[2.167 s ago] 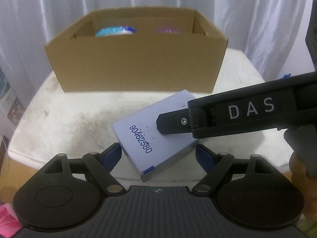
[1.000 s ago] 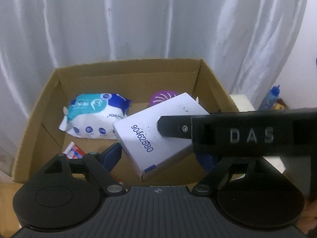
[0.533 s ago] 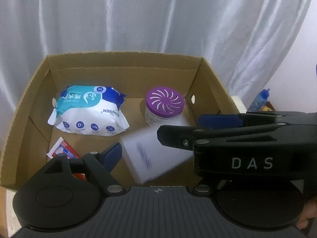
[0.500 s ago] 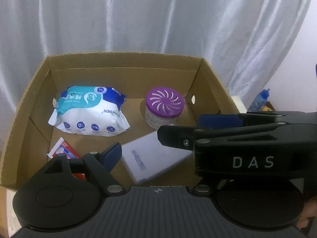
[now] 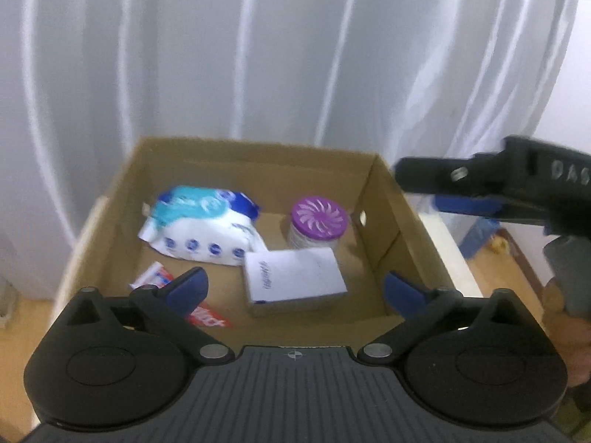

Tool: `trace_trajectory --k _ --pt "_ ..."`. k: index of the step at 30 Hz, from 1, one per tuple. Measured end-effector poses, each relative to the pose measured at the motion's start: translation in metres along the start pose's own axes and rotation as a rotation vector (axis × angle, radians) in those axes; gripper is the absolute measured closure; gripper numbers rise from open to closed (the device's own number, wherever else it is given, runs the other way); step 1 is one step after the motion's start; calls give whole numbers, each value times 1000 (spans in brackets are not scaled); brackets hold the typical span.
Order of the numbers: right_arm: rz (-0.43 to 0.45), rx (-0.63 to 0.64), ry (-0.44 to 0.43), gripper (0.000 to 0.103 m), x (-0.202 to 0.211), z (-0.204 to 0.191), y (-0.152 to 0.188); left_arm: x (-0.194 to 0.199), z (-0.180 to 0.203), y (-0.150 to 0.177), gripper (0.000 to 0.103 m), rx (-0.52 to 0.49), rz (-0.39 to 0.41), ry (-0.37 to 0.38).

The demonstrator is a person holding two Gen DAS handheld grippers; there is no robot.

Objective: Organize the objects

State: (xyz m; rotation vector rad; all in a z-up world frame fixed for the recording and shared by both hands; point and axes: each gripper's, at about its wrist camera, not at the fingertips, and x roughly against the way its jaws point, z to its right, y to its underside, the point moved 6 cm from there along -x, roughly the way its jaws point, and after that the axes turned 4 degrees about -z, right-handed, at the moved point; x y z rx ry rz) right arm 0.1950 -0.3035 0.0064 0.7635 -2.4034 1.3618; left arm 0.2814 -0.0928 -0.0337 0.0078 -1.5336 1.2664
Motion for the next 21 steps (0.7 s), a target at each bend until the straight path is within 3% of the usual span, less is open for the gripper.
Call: trace_trajectory --k 5,12,14,18,21 --pt "68 0 25 1 24 -6 1 34 -9 7 0 40 51 -101" --pt "123 111 196 0 46 -26 11 61 -25 11 0 79 125 -221" --pt "144 155 242 0 52 -35 16 64 -29 11 0 89 144 -191" --pt "144 226 324 0 48 -49 33 64 -36 15 0 163 180 -29" --pt "128 230 377 0 40 -52 44 62 -45 16 0 242 195 -26"
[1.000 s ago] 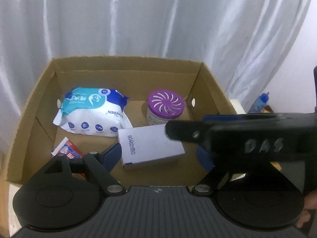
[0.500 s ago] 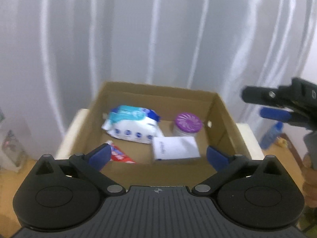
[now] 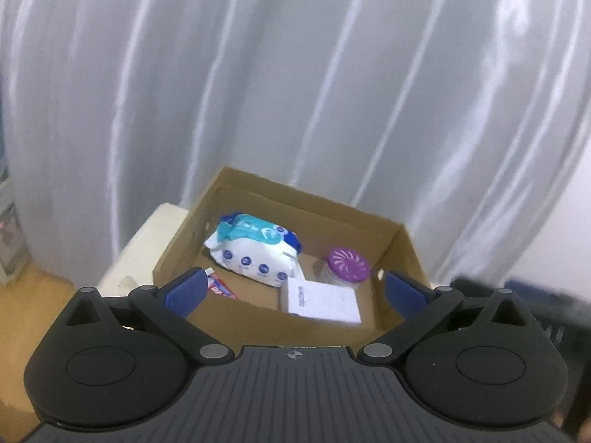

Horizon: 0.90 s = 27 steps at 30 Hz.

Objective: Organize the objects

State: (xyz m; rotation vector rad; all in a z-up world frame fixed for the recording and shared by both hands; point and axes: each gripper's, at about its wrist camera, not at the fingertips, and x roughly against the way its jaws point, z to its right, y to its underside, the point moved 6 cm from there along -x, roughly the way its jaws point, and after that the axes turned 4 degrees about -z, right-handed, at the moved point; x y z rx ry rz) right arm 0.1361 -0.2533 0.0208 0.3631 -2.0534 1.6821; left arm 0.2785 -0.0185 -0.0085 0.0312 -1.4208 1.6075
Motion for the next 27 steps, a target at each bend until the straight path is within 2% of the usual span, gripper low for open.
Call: trace_trajectory --k 3,7,9,13,20,27 --pt "-27 8 15 0 -7 -6 5 -4 -5 1 0 -13 8 -27" --pt "-39 20 11 0 -12 -13 11 -8 -4 8 0 -127 -4 -123" --pt "-46 18 16 0 -15 -14 15 -13 -1 12 0 -176 -18 -148" --pt "-85 12 21 0 -23 -16 23 -18 0 18 0 -203 -34 -182" --pt "-136 -20 34 0 -31 -11 32 -26 -2 22 0 -233 -65 -194" --pt "-152 -25 37 0 -36 -10 34 -31 -2 23 0 -236 -87 -194"
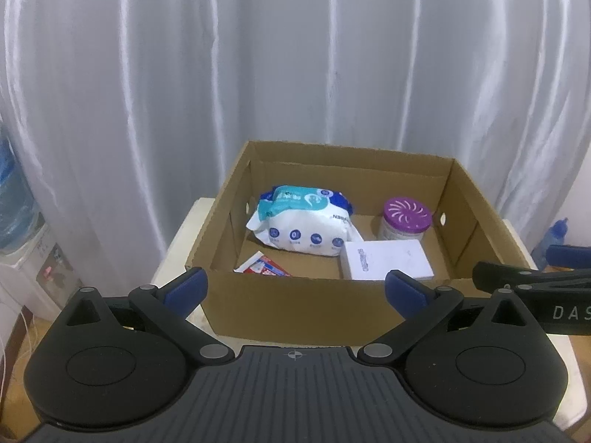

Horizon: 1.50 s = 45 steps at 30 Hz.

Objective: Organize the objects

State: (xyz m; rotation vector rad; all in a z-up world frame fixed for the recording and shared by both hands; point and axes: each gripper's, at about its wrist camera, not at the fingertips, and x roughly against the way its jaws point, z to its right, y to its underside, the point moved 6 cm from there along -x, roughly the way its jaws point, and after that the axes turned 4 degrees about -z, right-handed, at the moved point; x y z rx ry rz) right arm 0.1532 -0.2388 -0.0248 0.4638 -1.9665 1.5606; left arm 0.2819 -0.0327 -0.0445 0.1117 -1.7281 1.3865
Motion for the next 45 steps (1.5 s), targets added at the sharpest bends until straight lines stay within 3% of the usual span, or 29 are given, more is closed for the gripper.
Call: trace_trajectory --k 45 --pt "-29 -24 -5 0 -5 6 4 -2 8 1 1 -31 -33 -14"
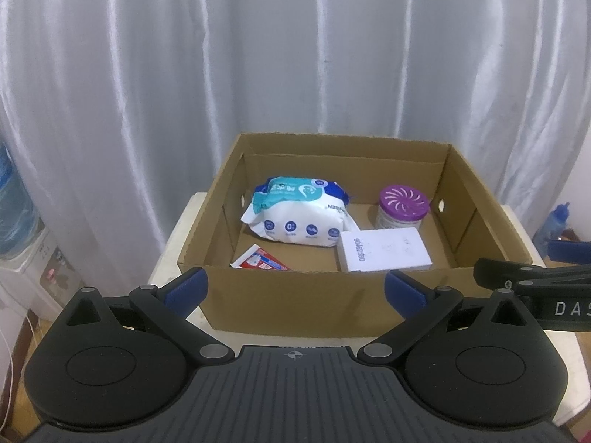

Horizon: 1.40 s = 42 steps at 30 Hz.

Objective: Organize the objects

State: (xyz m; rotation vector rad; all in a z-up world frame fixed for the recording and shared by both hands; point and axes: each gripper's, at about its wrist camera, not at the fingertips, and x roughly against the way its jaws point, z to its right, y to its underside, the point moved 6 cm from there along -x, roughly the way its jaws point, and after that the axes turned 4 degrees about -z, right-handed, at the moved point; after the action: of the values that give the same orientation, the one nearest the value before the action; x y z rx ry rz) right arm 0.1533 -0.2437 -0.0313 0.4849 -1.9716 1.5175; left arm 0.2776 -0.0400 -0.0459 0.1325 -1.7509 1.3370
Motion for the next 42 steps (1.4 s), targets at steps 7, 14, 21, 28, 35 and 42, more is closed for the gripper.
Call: trace_trajectory --k 7,14,21,28,35,42 --pt "-6 2 -2 0 0 1 2 0 0 -1 1 -3 -3 -1" --pt "-8 4 -3 0 1 1 2 0 -1 -2 1 -3 -2 -4" --pt "-9 5 -6 0 1 -1 2 0 -2 -3 1 -7 -2 -4" --pt "-12 3 -8 0 1 -1 1 0 -3 -4 1 -8 -3 -4" --pt "-13 2 -8 0 1 -1 1 0 -3 -4 1 -12 -4 -5" --pt "-14 0 -7 0 1 0 2 0 -2 -4 1 -13 -5 -7"
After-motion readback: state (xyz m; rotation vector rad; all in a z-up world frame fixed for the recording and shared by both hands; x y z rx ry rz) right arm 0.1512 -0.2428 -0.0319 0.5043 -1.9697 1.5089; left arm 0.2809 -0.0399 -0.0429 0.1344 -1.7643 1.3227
